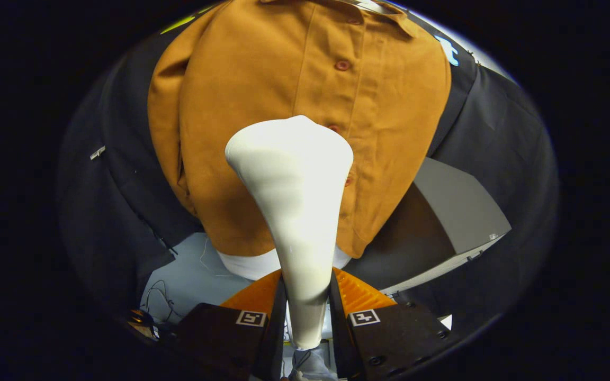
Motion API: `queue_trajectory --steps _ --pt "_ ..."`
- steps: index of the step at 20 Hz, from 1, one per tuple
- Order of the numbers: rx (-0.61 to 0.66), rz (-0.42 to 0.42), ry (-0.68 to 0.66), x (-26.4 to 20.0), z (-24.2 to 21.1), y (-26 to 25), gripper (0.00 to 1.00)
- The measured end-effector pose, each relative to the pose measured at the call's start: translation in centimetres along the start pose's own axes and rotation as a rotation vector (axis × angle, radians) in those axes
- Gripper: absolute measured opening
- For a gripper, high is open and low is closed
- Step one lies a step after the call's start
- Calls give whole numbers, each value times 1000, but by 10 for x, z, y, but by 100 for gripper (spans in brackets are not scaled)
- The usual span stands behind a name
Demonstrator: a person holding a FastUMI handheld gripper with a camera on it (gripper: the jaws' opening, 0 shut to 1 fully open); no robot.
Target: Iron the clothes twice with a garment steamer, once on the left side and once on the right side.
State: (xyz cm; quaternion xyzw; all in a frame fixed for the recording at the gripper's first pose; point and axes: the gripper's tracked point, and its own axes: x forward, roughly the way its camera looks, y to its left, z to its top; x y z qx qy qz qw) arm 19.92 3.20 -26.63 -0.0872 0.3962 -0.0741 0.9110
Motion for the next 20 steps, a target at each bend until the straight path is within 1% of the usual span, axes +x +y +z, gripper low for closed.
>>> queue_trajectory --steps 5,14,20 --pt "66 -51 -94 -37 18 -47 42" --pt "162 -121 -293 -106 64 -130 42" --pt "187 -131 -414 -141 90 -165 42"
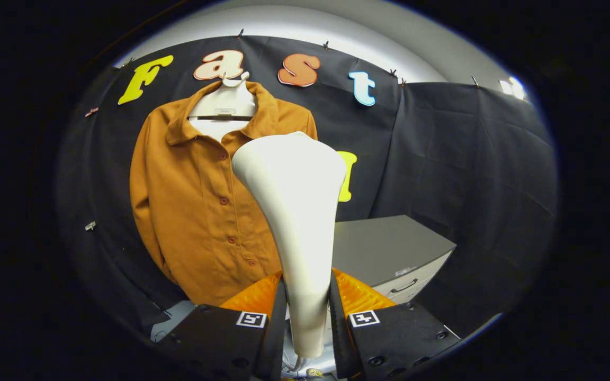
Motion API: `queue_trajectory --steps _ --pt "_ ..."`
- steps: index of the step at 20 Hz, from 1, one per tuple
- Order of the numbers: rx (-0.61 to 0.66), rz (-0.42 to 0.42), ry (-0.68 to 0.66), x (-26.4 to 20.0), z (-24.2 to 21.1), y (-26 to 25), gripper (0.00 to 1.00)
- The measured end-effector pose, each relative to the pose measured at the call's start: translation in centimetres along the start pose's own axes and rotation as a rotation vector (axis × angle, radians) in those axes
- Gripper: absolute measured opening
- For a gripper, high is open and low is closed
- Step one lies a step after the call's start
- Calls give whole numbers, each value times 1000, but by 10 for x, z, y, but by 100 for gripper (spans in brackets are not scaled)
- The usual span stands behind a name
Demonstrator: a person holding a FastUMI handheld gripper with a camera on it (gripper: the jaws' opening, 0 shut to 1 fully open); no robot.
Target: Iron the clothes twice with a garment steamer, once on the left side and once on the right side.
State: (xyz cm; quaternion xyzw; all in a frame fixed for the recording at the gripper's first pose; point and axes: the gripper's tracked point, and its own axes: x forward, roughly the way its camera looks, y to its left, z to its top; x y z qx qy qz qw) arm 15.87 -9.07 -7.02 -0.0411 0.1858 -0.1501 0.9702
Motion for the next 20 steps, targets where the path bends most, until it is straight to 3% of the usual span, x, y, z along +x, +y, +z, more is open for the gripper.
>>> queue_trajectory --steps 9,20 --pt "1 36 -124 -13 40 -9 42" --pt "-2 57 -136 -3 46 -8 42"
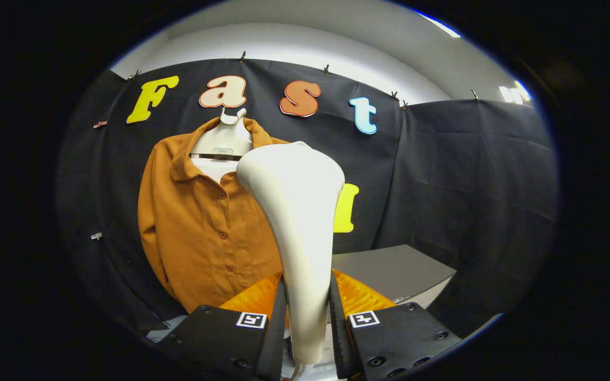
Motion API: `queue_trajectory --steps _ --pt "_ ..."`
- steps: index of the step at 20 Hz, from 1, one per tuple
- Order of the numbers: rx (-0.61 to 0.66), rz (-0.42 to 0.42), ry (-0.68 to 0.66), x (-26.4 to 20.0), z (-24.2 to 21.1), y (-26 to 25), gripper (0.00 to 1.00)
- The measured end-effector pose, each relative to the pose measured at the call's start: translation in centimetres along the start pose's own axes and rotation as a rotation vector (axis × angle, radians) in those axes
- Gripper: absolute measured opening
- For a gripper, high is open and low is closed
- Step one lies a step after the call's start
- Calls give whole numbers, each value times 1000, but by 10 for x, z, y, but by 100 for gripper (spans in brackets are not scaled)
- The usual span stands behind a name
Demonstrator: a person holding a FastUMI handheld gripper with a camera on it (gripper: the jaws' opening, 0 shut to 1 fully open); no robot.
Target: Iron the clothes twice with a garment steamer, once on the left side and once on the right side.
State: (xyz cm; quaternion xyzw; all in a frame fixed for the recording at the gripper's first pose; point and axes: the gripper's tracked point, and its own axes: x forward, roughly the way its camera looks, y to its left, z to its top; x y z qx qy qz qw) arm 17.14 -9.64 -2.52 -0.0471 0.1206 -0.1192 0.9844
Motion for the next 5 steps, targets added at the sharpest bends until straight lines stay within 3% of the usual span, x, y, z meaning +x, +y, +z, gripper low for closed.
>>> queue_trajectory --steps 5 --pt "-6 9 9 7 -2 3 42"
